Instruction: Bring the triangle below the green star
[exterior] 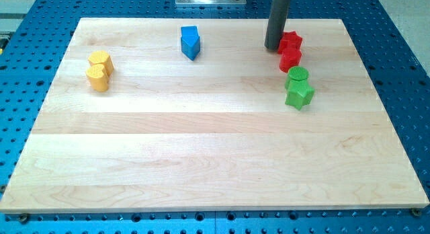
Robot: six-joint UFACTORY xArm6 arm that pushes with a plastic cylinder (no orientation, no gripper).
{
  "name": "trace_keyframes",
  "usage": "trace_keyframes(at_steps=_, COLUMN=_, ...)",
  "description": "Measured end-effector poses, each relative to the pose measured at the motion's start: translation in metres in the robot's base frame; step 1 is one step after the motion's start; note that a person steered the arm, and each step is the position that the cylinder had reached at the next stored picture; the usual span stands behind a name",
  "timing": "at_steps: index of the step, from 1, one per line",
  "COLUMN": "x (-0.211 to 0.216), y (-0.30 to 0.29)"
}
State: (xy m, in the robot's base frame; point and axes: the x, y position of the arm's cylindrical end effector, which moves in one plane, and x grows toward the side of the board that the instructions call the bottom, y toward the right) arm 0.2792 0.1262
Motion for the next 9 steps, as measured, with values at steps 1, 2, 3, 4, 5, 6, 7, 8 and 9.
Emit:
trace_keyframes(at_steps=1, x=0.002, y=-0.007)
trace_keyframes(at_steps=2, x=0.003, y=-0.006)
trace_keyframes(at_steps=3, x=0.004, y=-0.022)
trace_keyframes(at_steps=4, x=-0.008, y=-0.065)
trace_keyframes(at_steps=5, x=-0.045, y=-0.119)
trace_keyframes(at_steps=6, x=-0.060, y=-0.152)
trace_keyframes(at_steps=7, x=-0.037, y=-0.165)
trace_keyframes(at_steps=8, x=-0.025, y=-0.169)
trace_keyframes(at_steps=9, x=-0.027, y=-0.169)
